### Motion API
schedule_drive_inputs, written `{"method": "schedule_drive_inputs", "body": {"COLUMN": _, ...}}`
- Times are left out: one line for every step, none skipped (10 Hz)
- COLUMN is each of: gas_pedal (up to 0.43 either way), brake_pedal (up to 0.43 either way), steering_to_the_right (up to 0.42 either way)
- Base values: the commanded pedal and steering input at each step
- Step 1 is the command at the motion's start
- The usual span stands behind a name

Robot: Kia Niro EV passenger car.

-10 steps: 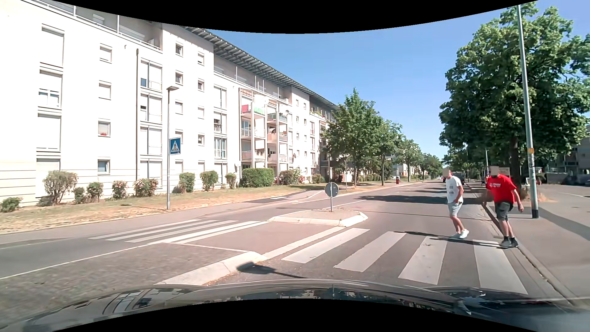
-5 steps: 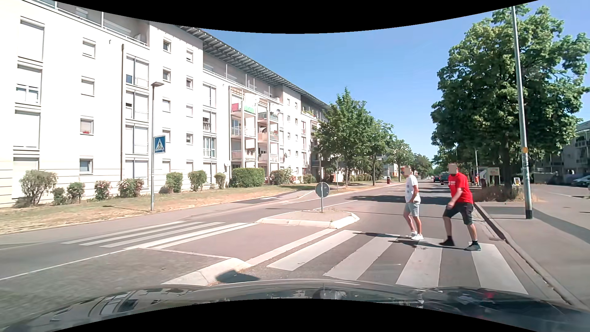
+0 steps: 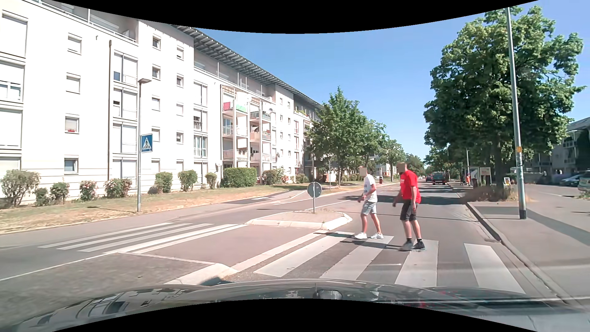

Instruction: Follow the waypoints while adhering to traffic rules and regulations

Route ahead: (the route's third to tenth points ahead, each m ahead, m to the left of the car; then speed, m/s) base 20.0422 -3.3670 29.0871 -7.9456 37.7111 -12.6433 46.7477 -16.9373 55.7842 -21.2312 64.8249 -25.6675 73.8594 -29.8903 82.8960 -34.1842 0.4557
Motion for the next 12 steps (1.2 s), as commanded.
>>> {"method": "schedule_drive_inputs", "body": {"gas_pedal": 0.0, "brake_pedal": 0.171, "steering_to_the_right": 0.374}}
{"method": "schedule_drive_inputs", "body": {"gas_pedal": 0.0, "brake_pedal": 0.171, "steering_to_the_right": 0.374}}
{"method": "schedule_drive_inputs", "body": {"gas_pedal": 0.0, "brake_pedal": 0.171, "steering_to_the_right": 0.374}}
{"method": "schedule_drive_inputs", "body": {"gas_pedal": 0.0, "brake_pedal": 0.171, "steering_to_the_right": 0.374}}
{"method": "schedule_drive_inputs", "body": {"gas_pedal": 0.0, "brake_pedal": 0.171, "steering_to_the_right": 0.374}}
{"method": "schedule_drive_inputs", "body": {"gas_pedal": 0.0, "brake_pedal": 0.14, "steering_to_the_right": 0.374}}
{"method": "schedule_drive_inputs", "body": {"gas_pedal": 0.0, "brake_pedal": 0.006, "steering_to_the_right": 0.374}}
{"method": "schedule_drive_inputs", "body": {"gas_pedal": 0.0, "brake_pedal": 0.0, "steering_to_the_right": 0.374}}
{"method": "schedule_drive_inputs", "body": {"gas_pedal": 0.0, "brake_pedal": 0.0, "steering_to_the_right": 0.374}}
{"method": "schedule_drive_inputs", "body": {"gas_pedal": 0.039, "brake_pedal": 0.0, "steering_to_the_right": 0.374}}
{"method": "schedule_drive_inputs", "body": {"gas_pedal": 0.169, "brake_pedal": 0.0, "steering_to_the_right": 0.374}}
{"method": "schedule_drive_inputs", "body": {"gas_pedal": 0.177, "brake_pedal": 0.0, "steering_to_the_right": 0.375}}
